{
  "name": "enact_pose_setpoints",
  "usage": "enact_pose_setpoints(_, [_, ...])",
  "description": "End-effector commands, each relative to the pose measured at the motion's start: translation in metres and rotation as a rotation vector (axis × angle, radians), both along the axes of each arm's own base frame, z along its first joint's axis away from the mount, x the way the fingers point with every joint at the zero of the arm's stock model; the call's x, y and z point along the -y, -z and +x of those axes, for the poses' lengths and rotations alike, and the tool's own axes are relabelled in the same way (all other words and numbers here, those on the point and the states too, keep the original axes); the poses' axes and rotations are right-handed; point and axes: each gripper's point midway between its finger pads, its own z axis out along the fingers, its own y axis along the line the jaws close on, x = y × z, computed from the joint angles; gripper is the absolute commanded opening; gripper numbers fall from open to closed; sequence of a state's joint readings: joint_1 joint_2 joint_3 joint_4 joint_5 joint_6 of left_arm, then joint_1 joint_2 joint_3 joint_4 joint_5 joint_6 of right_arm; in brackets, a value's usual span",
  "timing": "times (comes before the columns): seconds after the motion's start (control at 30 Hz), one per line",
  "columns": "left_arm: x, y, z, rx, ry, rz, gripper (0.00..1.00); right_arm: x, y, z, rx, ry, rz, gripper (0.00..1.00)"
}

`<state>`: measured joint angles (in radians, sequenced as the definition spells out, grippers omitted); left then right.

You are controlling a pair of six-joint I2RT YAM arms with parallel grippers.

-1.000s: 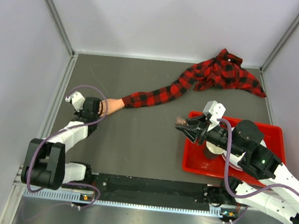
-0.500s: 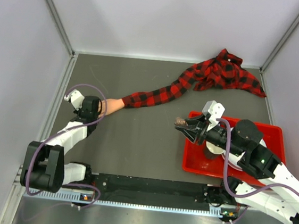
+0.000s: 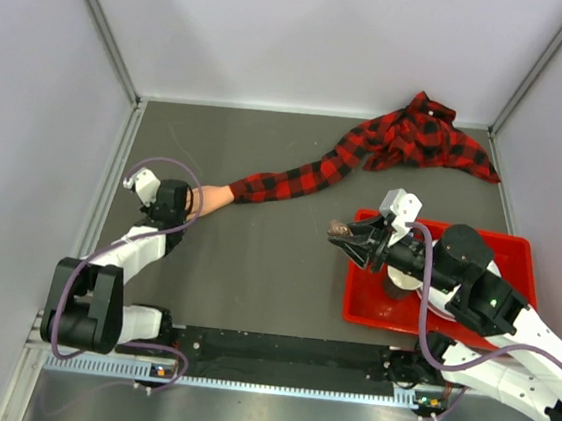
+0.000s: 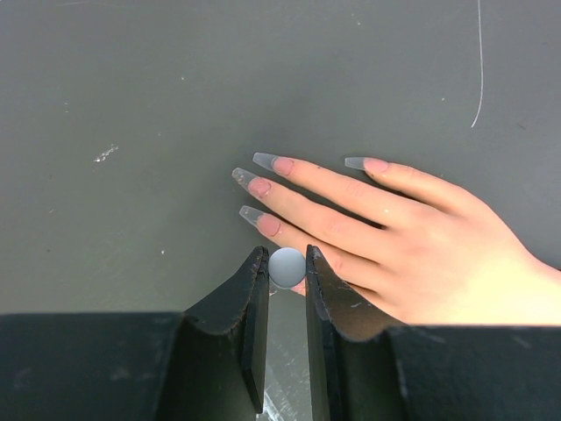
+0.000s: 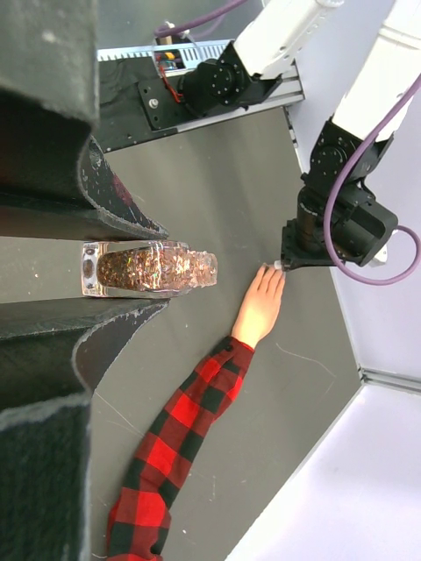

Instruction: Paint the nails

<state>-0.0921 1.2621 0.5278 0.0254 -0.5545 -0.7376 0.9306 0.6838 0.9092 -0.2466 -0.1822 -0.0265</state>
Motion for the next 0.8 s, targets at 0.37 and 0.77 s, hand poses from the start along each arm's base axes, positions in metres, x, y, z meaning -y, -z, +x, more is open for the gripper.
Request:
enact_pose_setpoints(0.37, [0.0047,-0.0228,0.0202,0.090,0.018,-0.028,0.00,-0.0008,-0.0194,0.0016,0.047,-0.004,0.050,0.00])
enact_pose_setpoints(0.77, [0.0075,-0.0245,0.0160,0.091,0.024,-0.049,0.00,-0.0016,-0.0182,0.0020,0.042,-0.005,0.049,0.00])
